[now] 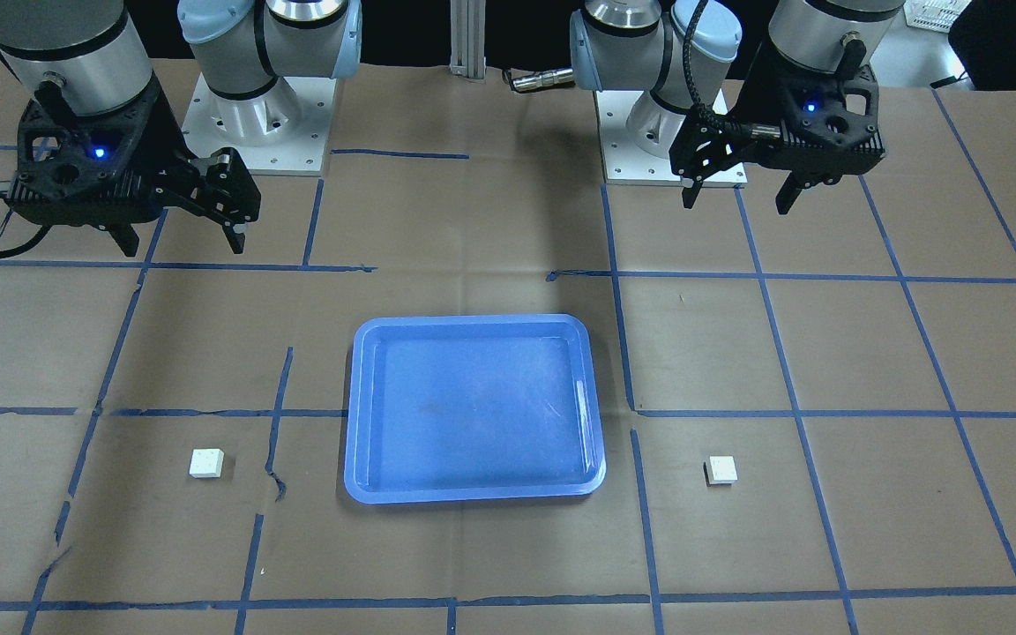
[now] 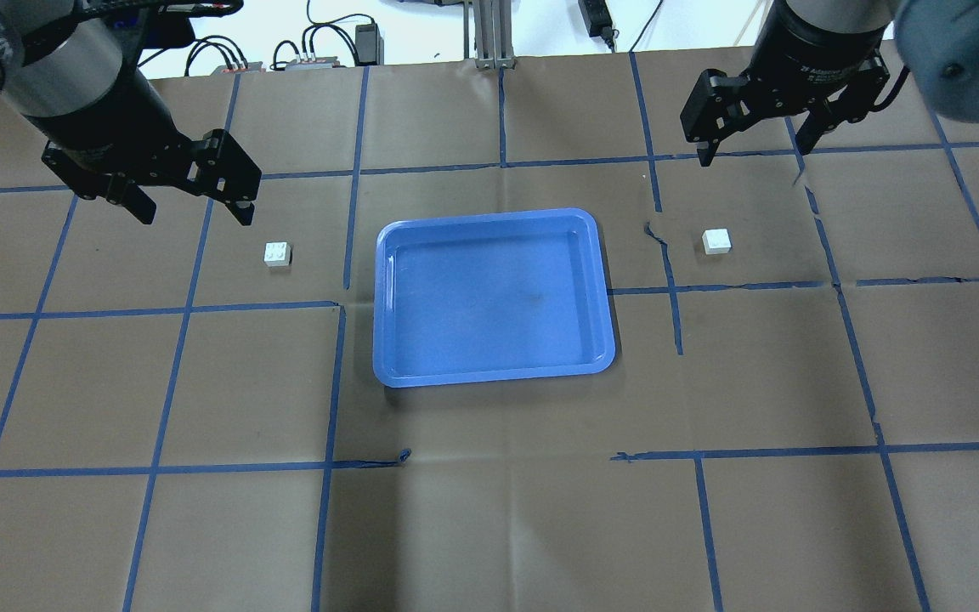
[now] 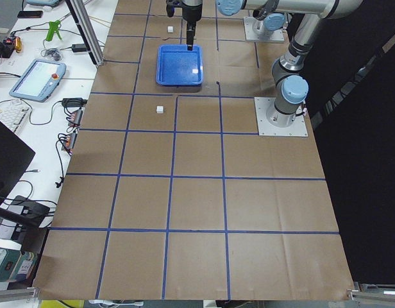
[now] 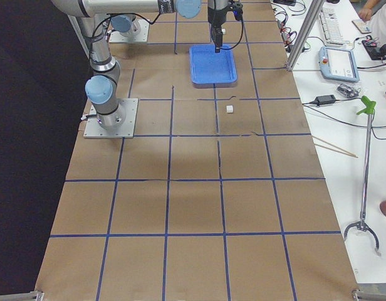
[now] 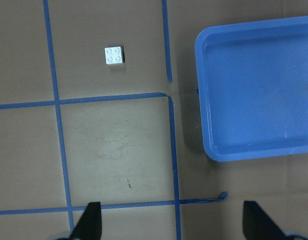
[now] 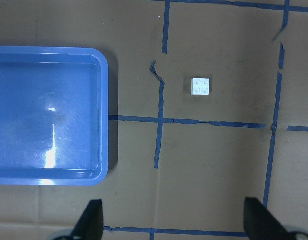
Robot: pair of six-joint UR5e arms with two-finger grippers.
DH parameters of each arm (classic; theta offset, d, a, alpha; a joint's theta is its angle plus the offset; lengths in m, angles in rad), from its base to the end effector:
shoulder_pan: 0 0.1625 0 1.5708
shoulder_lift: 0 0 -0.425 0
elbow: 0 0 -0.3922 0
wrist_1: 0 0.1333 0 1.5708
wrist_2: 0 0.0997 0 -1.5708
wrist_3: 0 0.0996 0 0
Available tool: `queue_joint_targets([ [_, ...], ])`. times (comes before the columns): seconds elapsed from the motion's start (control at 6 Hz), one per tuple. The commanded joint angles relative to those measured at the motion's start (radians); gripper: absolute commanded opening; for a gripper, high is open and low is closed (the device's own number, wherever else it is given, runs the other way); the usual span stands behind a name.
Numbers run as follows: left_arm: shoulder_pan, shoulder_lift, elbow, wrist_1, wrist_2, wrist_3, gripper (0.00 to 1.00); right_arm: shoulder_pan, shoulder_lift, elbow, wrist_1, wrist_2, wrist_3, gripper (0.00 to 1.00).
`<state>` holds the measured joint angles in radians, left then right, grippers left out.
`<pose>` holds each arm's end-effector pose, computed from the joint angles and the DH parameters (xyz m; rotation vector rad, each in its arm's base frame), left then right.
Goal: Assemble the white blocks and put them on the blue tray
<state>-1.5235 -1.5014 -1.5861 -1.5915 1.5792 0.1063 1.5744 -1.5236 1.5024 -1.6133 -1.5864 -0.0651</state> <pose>-0.1103 -0.4709 0.5115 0.0921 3.1289 -0.0511 0.1336 -0.5175 0.5023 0.1065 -3.1207 0.0987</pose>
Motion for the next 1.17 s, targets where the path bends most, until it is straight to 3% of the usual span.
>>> queue_joint_targets([
  [0.0,0.031,0.001,0.000,-0.007,0.002,0.001,0.99,-0.002,0.002,-0.001,0.000,0.002,-0.001,1.00],
  [0.67,0.195,-0.061,-0.012,0.010,-0.007,0.188,0.99,-0.002,0.003,-0.001,-0.002,0.006,0.001,1.00],
  [1.0,0.210,-0.236,-0.015,0.170,-0.005,0.187,0.99,-0.002,0.005,-0.001,-0.002,0.008,0.001,1.00],
])
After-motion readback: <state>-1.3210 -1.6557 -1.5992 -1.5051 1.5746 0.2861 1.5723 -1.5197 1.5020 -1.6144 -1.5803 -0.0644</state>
